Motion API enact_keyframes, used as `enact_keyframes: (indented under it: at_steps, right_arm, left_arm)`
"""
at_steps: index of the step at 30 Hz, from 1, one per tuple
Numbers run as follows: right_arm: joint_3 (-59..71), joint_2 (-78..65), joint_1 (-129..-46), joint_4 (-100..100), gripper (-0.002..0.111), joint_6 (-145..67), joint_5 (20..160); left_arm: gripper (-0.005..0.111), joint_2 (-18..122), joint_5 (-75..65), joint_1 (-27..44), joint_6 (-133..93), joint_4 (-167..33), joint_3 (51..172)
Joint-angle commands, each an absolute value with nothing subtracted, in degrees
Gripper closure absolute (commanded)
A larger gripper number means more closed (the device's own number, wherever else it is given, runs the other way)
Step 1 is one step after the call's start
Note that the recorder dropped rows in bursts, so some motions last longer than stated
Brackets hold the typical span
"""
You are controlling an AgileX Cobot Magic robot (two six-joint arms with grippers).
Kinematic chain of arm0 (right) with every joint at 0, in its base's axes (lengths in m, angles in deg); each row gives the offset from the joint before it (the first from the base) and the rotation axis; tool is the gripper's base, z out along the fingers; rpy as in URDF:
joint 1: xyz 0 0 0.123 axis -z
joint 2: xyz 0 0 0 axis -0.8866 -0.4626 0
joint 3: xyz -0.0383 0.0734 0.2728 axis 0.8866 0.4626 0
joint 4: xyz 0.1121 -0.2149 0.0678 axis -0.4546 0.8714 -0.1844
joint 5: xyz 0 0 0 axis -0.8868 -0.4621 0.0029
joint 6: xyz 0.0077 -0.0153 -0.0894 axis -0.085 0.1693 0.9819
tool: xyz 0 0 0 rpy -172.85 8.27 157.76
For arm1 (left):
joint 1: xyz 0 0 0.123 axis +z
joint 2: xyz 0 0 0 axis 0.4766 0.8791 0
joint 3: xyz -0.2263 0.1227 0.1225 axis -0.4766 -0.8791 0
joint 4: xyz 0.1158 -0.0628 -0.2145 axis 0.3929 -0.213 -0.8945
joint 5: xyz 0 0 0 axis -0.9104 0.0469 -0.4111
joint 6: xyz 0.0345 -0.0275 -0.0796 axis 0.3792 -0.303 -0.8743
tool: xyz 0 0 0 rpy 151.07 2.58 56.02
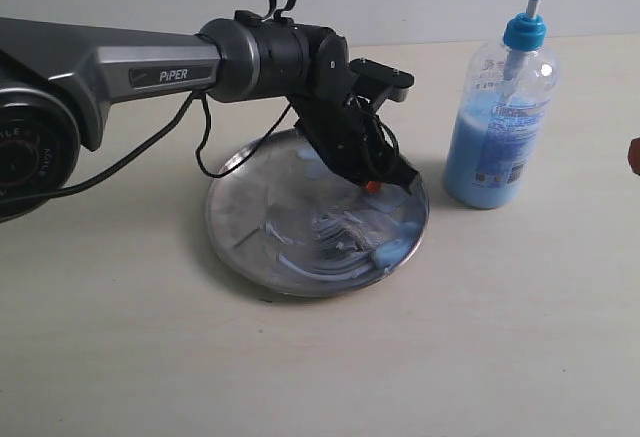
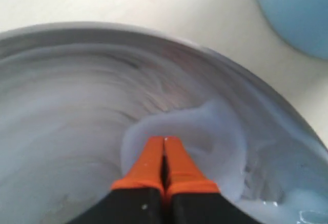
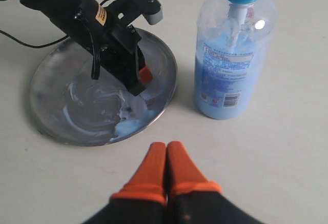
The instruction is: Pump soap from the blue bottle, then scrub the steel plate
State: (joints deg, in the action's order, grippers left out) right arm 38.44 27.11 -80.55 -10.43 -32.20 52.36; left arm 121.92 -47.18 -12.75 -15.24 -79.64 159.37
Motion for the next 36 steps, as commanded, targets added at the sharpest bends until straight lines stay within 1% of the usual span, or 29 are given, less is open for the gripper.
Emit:
enact_keyframes:
  at_steps: [1, 5, 9, 15, 23, 30, 36]
  right_arm:
    - [38.56, 27.37, -80.46, -10.62, 0.108, -31.81, 52.59]
    - [38.56, 27.37, -80.46, -10.62, 0.108, -31.81, 52.59]
    - [38.56, 27.37, -80.46, -10.62, 0.108, -31.81, 52.59]
    - [38.56, 27.37, -80.46, -10.51, 0.108, -31.81, 52.59]
    - [38.56, 27.37, -80.46, -10.10, 0.108, -31.81, 53.09]
    - [38.56, 27.37, -80.46, -8.95, 0.108, -31.81, 53.52]
    - [38.56, 27.37, -80.46, -7.99, 0.108, -31.81, 53.60]
  left_arm:
    - [0.107, 123.04, -44.84, -12.66, -19.09, -78.67, 158.86]
    - [0.107, 123.04, -44.53, -12.66, -17.43, -86.03, 158.86]
    - [0.107, 123.04, -47.19, -12.66, -13.64, -91.59, 158.86]
    - [0.107, 122.59, -49.95, -12.66, -13.49, -87.69, 158.86]
    - [0.107, 117.16, -46.92, -12.55, -14.19, -85.18, 158.86]
    - [0.107, 111.41, -47.28, -9.71, -18.47, -85.30, 158.86]
    - [0.107, 107.32, -51.56, -7.06, -20.89, -86.10, 158.86]
